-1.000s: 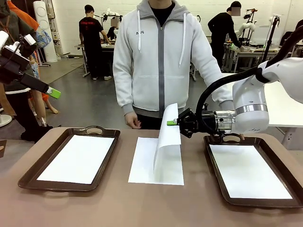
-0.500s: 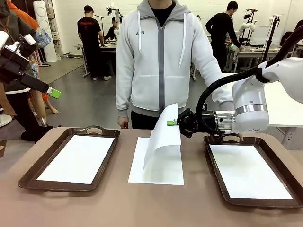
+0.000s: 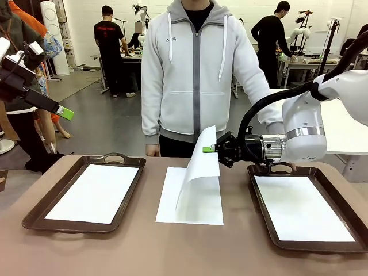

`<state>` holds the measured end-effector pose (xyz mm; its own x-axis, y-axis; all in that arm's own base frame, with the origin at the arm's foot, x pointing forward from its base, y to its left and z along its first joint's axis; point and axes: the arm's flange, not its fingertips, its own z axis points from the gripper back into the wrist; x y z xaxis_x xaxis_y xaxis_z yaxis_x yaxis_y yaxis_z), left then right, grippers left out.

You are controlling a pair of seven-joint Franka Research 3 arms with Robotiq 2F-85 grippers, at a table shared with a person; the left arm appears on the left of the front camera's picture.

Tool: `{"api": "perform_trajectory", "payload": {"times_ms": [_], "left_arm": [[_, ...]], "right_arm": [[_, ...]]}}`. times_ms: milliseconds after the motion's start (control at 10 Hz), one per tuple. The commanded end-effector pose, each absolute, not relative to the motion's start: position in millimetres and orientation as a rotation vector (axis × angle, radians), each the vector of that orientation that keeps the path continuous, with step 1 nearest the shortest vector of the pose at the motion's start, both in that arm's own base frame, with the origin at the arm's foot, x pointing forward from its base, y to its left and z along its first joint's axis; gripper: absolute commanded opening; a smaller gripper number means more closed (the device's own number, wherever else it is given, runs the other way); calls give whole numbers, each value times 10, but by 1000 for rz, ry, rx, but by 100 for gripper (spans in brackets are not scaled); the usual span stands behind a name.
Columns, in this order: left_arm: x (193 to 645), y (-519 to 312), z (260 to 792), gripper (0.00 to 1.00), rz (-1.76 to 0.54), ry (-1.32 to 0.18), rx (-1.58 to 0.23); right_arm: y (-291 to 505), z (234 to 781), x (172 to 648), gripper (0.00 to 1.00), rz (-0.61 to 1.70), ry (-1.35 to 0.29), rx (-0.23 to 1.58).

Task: Sort the A4 documents.
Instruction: Place the A4 Paper in the designated Handle tray.

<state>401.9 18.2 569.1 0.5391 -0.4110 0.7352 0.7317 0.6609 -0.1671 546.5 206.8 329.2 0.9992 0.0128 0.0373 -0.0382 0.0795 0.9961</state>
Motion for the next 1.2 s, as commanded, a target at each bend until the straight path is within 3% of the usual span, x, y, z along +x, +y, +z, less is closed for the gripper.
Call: {"api": "perform_trajectory", "payload": {"times_ms": [0, 200, 500, 1100], "left_arm": [[4020, 174, 5683, 100, -710, -724, -490], [4020, 174, 5683, 100, -710, -724, -490], [4020, 174, 5683, 100, -710, -724, -490], [4020, 174, 5683, 100, -710, -724, -490]], "right_arm": [[2068, 3292, 5465, 1, 38, -21, 1491], [1552, 3529, 5059, 1, 81, -152, 1467], [836, 3861, 4687, 1, 8, -210, 1343], [-116, 4121, 4838, 1, 39, 137, 1301]]}}
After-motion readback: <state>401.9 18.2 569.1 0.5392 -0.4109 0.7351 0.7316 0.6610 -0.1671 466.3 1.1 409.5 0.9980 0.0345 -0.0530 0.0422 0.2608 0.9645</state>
